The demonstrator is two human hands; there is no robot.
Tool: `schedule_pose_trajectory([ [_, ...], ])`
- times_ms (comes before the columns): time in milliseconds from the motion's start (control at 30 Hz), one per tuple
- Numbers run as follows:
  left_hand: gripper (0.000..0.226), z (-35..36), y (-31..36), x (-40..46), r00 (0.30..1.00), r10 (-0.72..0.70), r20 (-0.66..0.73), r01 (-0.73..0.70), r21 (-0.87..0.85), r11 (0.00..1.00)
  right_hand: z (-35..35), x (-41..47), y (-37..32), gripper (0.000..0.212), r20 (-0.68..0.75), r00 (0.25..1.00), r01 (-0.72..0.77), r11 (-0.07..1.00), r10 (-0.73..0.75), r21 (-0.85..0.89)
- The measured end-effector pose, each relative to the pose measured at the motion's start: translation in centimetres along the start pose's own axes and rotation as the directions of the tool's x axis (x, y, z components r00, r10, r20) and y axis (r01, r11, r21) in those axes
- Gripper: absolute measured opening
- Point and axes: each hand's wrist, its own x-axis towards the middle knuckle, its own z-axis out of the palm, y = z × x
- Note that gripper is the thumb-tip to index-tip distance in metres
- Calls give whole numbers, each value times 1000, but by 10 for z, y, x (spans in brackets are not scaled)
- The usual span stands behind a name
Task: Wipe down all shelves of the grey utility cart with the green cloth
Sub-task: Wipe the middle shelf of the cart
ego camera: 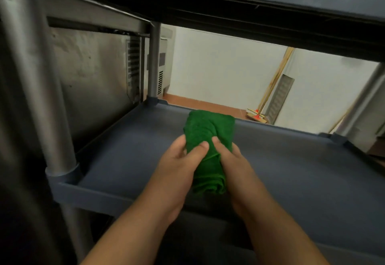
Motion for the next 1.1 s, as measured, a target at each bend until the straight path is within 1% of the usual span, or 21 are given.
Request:
schedule_pose_trajectory([
  [33,22,1,-1,1,998,42,-51,-41,12,999,0,1,1,39,-89,995,29,991,-41,-131],
  [67,24,0,-1,2,991,82,-109,-79,27,996,-1,2,1,48,-163,977,89,957,-137,-276],
  [100,26,-2,-2,3,978,125,-165,-118,50,992,-3,3,0,49,-216,941,168,913,-261,-373],
  [133,28,-4,-2,4,961,178,-212,-160,100,982,-3,0,-4,45,-224,900,267,880,-373,-393],
  [167,31,-7,-2,5,939,244,-244,-202,182,962,-1,-6,-9,35,-181,882,352,865,-434,-359],
  [200,34,-8,0,5,918,311,-245,-243,271,931,2,-11,-11,27,-90,896,398,878,-434,-266],
  [267,39,-6,2,1,908,384,-171,-291,403,868,13,-22,-14,29,131,928,359,932,-350,-50],
  [300,39,-4,3,-1,918,378,-118,-291,445,847,18,-25,-12,33,163,939,302,953,-303,34],
  [367,41,-4,0,0,953,301,-43,-240,503,830,26,-21,-6,35,117,968,196,963,-220,187],
  [433,51,-10,-1,2,981,194,-20,-160,486,859,31,-14,-2,35,84,990,85,951,-114,296],
  [500,54,-17,2,6,994,110,-12,-98,354,930,32,-3,0,34,100,995,-18,942,-17,335],
  [567,48,-23,8,9,998,42,39,-49,177,983,31,11,1,30,148,985,-137,939,94,317],
  [600,45,-27,12,13,999,24,33,-29,153,988,31,19,2,29,170,974,-190,941,146,281],
  [633,41,-34,13,19,1000,18,-11,-16,190,982,31,28,2,29,180,966,-227,946,188,233],
  [667,36,-43,14,26,997,21,-81,1,270,963,30,40,3,30,169,962,-243,954,213,177],
  [733,27,-62,19,45,982,22,-190,72,472,879,28,67,2,35,80,970,-236,969,231,73],
  [833,27,-82,35,73,964,36,-263,173,725,667,27,117,-7,38,-42,983,-180,984,180,-5],
  [900,31,-86,43,94,955,54,-290,211,801,560,27,155,-12,37,-95,990,-102,995,103,24],
  [967,32,-85,44,113,950,56,-307,246,848,469,30,192,-15,37,-106,994,-35,999,32,-26],
  [1033,32,-86,38,129,954,83,-289,225,869,442,32,222,-13,42,-167,984,28,985,-57,-173],
  [1100,31,-92,30,140,954,109,-279,207,878,430,32,242,-13,45,-247,955,64,927,-164,-370],
])
